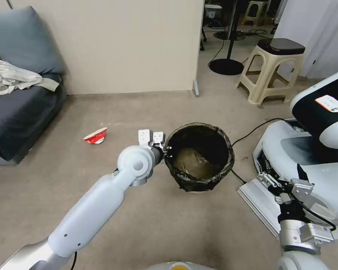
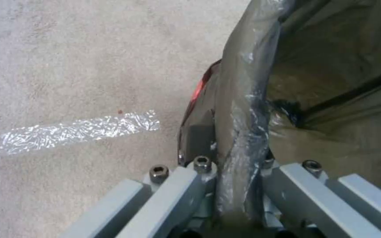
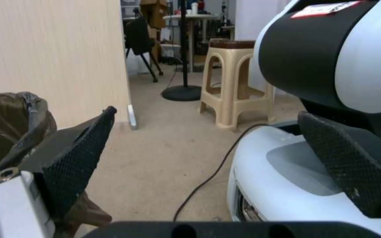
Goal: Pick up the trash can from the floor.
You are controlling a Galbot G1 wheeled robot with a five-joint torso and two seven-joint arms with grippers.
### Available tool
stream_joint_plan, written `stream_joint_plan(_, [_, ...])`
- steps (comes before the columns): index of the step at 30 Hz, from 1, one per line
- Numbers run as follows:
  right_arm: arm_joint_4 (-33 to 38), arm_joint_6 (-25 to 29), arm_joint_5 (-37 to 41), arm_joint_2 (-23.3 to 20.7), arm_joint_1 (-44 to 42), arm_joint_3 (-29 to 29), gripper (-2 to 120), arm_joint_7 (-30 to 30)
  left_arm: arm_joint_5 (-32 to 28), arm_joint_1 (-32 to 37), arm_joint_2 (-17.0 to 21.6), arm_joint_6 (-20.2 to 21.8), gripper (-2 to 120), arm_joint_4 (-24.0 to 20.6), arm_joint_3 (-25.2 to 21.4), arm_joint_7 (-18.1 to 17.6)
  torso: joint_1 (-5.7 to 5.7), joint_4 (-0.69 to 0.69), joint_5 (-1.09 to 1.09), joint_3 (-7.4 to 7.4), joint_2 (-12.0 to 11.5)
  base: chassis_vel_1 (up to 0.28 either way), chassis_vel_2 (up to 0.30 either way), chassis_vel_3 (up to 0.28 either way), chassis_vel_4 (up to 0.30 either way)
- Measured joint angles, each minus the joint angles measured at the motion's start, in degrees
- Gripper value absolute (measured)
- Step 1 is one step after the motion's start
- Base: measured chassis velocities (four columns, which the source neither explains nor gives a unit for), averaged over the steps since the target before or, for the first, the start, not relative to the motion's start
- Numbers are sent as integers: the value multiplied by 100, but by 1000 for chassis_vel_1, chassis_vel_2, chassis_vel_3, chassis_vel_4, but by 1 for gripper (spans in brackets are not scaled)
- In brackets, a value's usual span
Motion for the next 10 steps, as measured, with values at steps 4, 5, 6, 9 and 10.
stream_joint_plan(4, [8, -1, 0, 6, -6, -4, 100, 0, 0, 28, 34, 0, 0, -37, -26, 2, 0, 0, 0, 0, 0, 0, 0, 0, 0])
stream_joint_plan(5, [21, 0, 0, 10, -14, -12, 100, 0, 0, 47, 50, 1, 0, -55, -40, 4, 0, 0, 1, 0, 0, 0, 0, 0, 0])
stream_joint_plan(6, [22, 0, 0, 11, -15, -13, 100, 0, 0, 51, 52, 0, 0, -58, -42, 5, 0, 0, 1, 0, 0, 0, 0, 0, 0])
stream_joint_plan(9, [39, -1, 0, 13, -24, -20, 100, 0, 0, 97, 69, 1, 0, -90, -68, 7, 0, 0, 1, 0, 0, 0, 0, 0, 0])
stream_joint_plan(10, [43, -2, 0, 8, -28, -21, 100, 0, 1, 120, 71, 1, 0, -106, -81, 9, 0, 0, 1, 0, 0, 0, 0, 0, 0])
